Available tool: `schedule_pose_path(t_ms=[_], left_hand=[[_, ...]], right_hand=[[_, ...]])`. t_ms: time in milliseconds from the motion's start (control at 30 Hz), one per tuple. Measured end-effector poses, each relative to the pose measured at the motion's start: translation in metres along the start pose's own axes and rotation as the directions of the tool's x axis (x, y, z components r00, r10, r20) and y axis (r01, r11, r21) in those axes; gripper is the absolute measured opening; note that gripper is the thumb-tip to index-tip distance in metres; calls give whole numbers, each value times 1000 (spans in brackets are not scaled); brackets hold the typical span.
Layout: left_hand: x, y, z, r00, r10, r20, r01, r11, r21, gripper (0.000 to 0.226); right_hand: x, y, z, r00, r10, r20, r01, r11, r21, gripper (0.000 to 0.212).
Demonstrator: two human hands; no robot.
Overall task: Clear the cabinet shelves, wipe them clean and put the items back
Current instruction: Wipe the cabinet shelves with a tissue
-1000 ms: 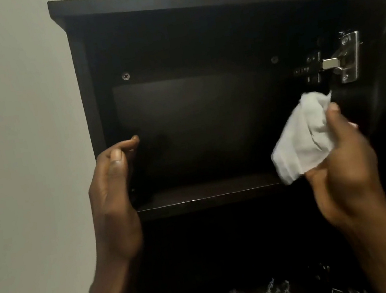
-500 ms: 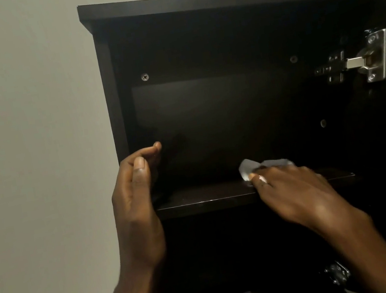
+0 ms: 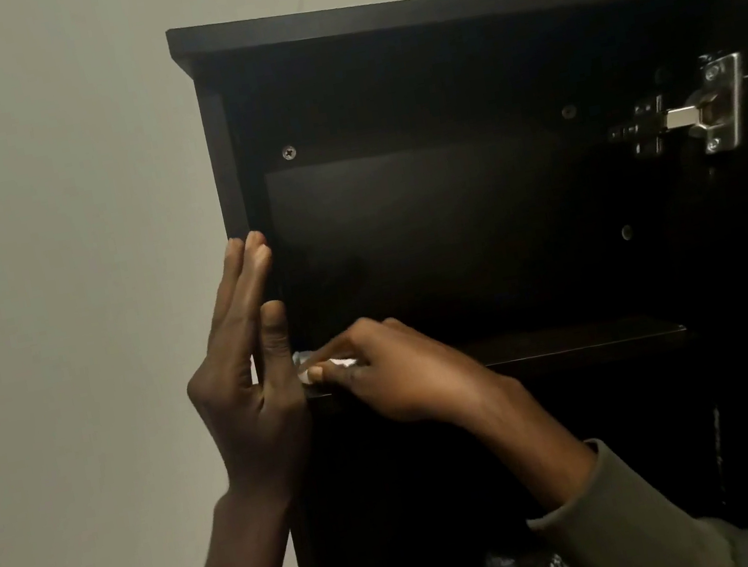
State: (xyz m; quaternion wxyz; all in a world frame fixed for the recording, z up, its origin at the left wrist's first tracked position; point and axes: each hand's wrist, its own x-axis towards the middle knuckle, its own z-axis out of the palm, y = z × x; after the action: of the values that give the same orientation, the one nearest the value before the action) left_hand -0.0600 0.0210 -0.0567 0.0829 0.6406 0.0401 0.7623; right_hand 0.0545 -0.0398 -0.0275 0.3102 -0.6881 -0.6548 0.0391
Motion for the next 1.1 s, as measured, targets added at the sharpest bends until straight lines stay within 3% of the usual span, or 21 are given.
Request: schedule_pose_path(t_ms=[67,133,200,267,333,367,400,433,467,533,567,633,700,767,800,967,1100], left_hand=[[2,-3,1,999,23,38,-23,1000,8,38],[3,-6,1,997,44,64,-46,998,31,44],[5,-9,1,996,58,74,-63,996,66,51],[6,-14,2,995,64,78,-71,993,94,51],[9,-19,1,995,52,85,-62,991,120,50],[10,-21,1,995,40,89,-51,992,119,50],[13,-23,-1,995,27,95,-37,993,108,50],[15,-24,-1,995,17,101,-27,995,92,50],[17,-26,-2,994,12,106,-20,997,76,50],[20,-27,-3,993,14,116,-20,999,49,50],[21,-28,-4,993,17,119,-22,999,46,50],[21,-30,-4,991,23,129,-28,999,33,51],[22,-31,-6,990,17,142,-17,1000,-1,50],[22,-31,-8,989,-2,145,4,1000,-16,49],[22,-31,-10,990,-11,143,13,1000,-14,49],[22,-33,-13,987,-18,161,23,999,-32,48],[21,-34,-12,989,-24,143,29,999,-34,48]], right_hand=[[0,1,-3,999,-47,-1,46,979,199,28],[-4,3,-10,992,-57,-112,104,871,480,26],[-9,7,-23,975,17,-221,163,626,763,30],[-14,7,-36,957,126,-263,226,250,942,34],[-20,10,-49,906,311,-286,321,-63,945,34],[-24,12,-55,861,386,-331,397,-102,912,34],[-26,14,-58,807,435,-398,465,-54,884,36],[-28,15,-59,735,470,-490,516,81,853,37],[-27,15,-56,646,471,-600,538,277,796,37],[-25,12,-49,502,326,-801,466,679,568,33],[-23,10,-41,504,210,-838,388,812,437,30],[-21,6,-28,639,-30,-769,202,971,130,28],[-17,2,-13,857,-126,-499,24,978,-205,29],[-10,-5,2,982,-7,-187,-53,949,-311,29],[-6,-7,8,993,49,-103,-78,952,-295,28],[11,-22,13,993,117,3,-116,985,-130,26],[4,-36,21,997,67,31,-61,982,-181,21]])
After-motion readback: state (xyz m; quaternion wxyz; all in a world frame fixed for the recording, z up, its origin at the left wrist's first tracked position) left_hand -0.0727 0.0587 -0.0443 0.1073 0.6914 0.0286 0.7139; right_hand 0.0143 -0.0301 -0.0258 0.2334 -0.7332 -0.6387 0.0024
